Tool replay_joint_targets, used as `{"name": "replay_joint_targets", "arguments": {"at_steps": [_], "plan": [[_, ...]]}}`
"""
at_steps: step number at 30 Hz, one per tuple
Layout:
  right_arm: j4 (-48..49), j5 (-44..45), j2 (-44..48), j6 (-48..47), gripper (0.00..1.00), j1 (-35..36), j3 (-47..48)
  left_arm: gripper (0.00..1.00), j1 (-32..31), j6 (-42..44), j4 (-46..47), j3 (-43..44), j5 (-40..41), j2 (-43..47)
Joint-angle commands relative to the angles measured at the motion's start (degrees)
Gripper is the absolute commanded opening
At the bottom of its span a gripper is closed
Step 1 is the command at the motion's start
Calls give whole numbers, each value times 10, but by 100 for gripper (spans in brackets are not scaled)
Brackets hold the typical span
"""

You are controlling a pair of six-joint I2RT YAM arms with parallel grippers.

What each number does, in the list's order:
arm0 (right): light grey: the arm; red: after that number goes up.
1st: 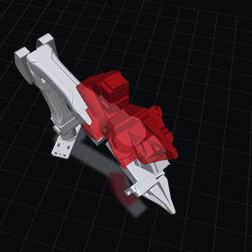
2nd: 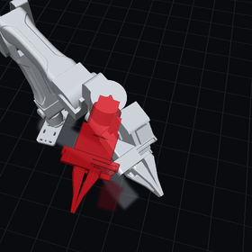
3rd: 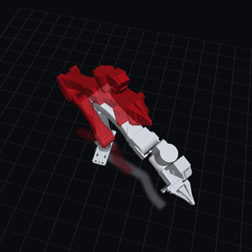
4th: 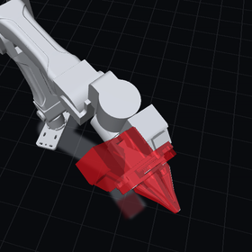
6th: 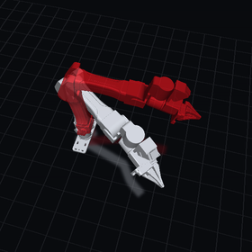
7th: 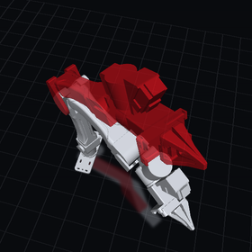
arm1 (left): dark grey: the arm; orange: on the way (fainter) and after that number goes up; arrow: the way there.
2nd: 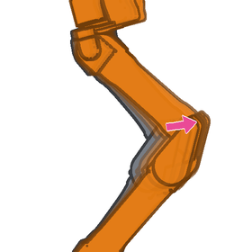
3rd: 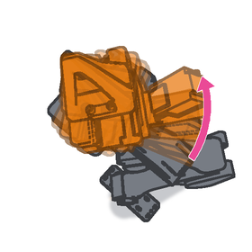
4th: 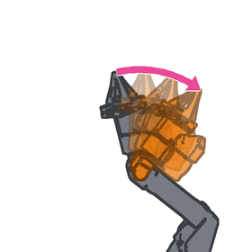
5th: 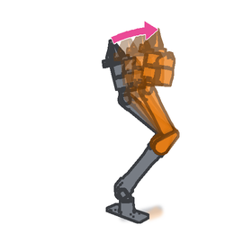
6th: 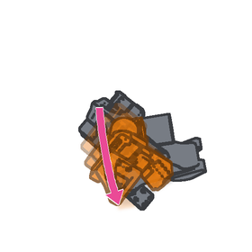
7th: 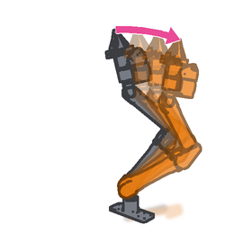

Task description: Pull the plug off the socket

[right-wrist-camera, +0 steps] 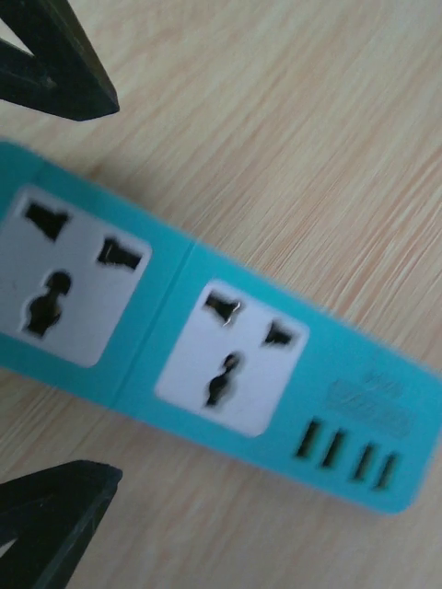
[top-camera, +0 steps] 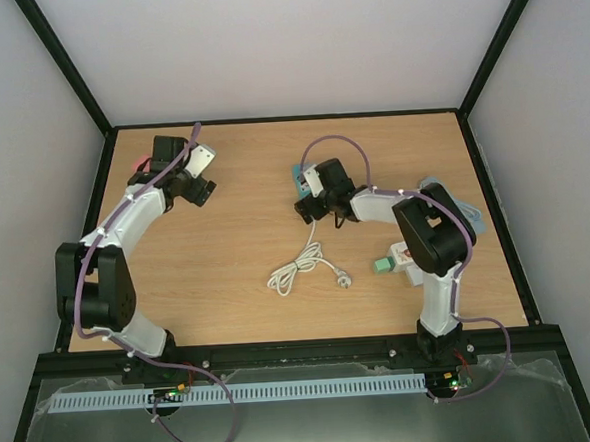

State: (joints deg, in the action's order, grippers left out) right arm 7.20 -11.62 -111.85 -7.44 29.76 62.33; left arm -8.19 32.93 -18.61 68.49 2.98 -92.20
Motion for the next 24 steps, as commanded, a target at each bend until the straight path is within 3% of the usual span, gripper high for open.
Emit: {"name": "replay_joint_targets", "arguments": {"at_steps": [1,7,13,19,24], "plan": [[-149,-99,56,-108,98,1,62,100,1,-23,-29,-27,-39,47],[-332,-208,94,-327,98,3,102,100,1,-49,-51,-44,-74,90],[-472,-207,106,-515,97,34,126,100,1,-73,-50,-66,-91,133],[-531,-137,76,-565,85,99,149,100,1,-84,-44,-84,-86,153],[-551,-133,43,-568,75,125,168,100,1,-82,-38,-101,-78,159]]}}
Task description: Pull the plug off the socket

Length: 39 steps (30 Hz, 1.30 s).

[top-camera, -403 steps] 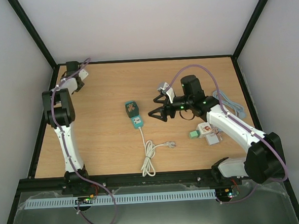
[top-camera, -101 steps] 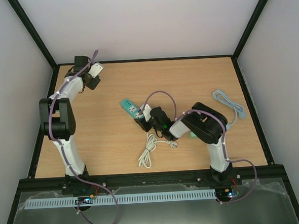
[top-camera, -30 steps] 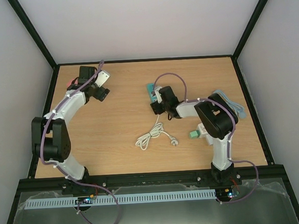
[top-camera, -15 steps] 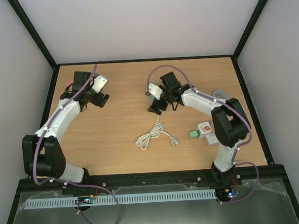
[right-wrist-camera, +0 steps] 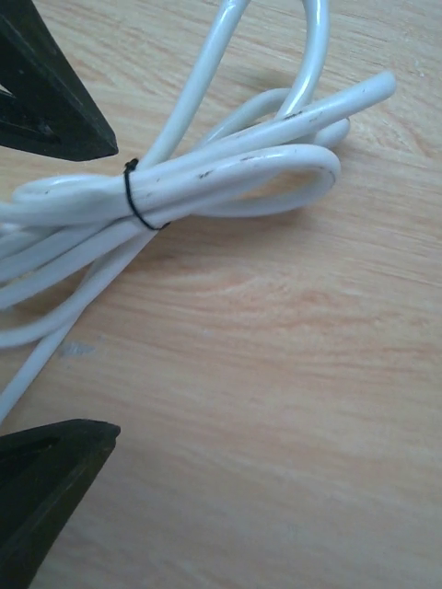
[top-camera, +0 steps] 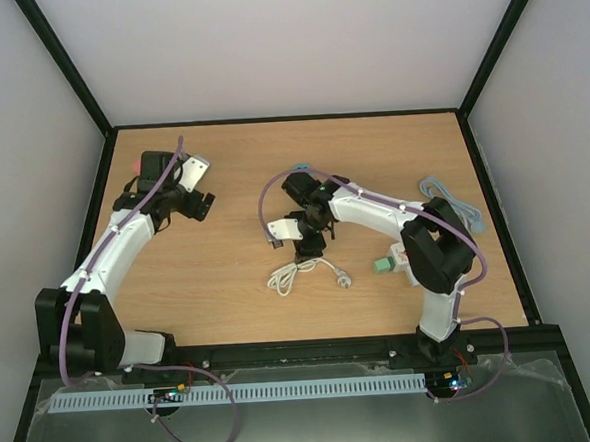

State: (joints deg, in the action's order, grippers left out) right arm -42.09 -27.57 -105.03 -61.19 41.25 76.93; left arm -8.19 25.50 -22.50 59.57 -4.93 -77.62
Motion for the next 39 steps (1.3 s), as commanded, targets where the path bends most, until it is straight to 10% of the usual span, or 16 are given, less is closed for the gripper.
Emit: {"name": "replay_joint_targets", "arguments": {"at_steps": [1,14,39], "plan": [[-58,28,-30,-31,72,15,23,100,1,-8,0,-12,0,14],[-15,147,-71,-8,29,15,21,100,1,-16,4,-8,-2,4],[-45,249,-206,-76,26,-294,170,100,1,-18,0,-4,-1,-6]]}}
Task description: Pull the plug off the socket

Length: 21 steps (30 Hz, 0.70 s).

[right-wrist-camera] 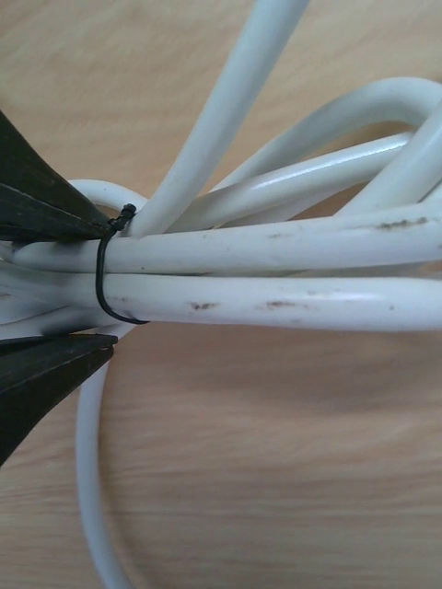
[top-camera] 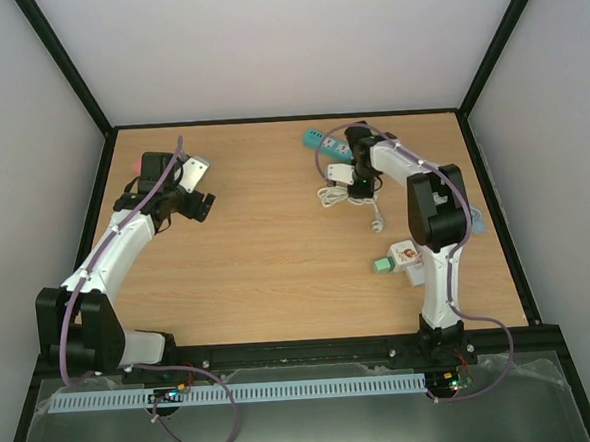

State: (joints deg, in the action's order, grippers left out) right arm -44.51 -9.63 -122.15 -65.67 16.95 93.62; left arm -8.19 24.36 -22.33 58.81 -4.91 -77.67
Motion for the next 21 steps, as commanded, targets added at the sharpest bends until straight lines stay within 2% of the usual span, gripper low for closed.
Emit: {"name": "replay_joint_targets", "arguments": {"at_steps": [1,16,18,21], "plan": [[-20,74,-38,-36,26,-63,5,100,1,-6,-2,3,-2,-5],[-28,93,-51,-73,26,-218,54,100,1,-8,-4,6,-7,-9],[-28,93,-50,-73,29,-230,55,100,1,-11,-4,7,-9,-9],[-38,73,-43,-63,42,-244,66,100,1,-11,-4,7,-10,-10]]}}
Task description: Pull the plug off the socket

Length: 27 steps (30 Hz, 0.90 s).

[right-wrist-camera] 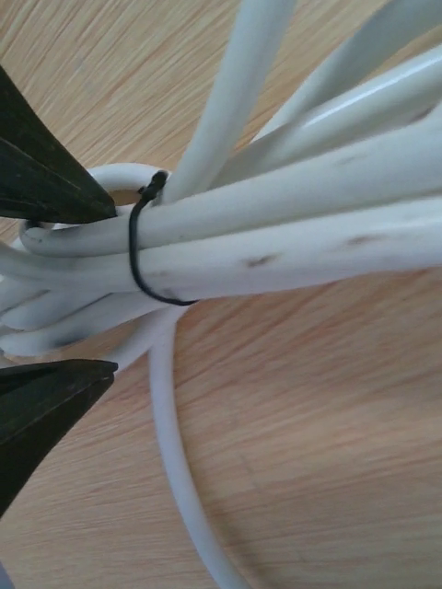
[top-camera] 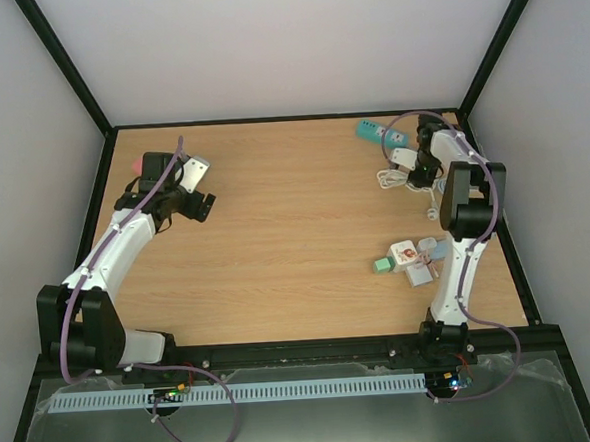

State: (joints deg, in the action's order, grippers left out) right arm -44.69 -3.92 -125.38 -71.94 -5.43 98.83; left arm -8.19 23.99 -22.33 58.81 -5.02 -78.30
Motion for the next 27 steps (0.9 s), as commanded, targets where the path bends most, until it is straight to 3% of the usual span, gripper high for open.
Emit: {"name": "replay_joint_targets", "arguments": {"at_steps": [1,9,15,22,27], "plan": [[-44,5,-6,2,44,-24,20,100,0,-8,-4,8,-10,-3],[-157,-125,66,-6,78,-58,67,100,0,-6,-8,5,-12,5],[-235,-166,166,-75,99,-70,-5,100,0,-7,-7,2,-22,6],[-285,-185,331,-211,98,-67,-175,100,0,-11,-4,5,-37,5],[-279,-158,431,-246,98,-38,-287,100,0,-17,-5,7,-49,6]]}}
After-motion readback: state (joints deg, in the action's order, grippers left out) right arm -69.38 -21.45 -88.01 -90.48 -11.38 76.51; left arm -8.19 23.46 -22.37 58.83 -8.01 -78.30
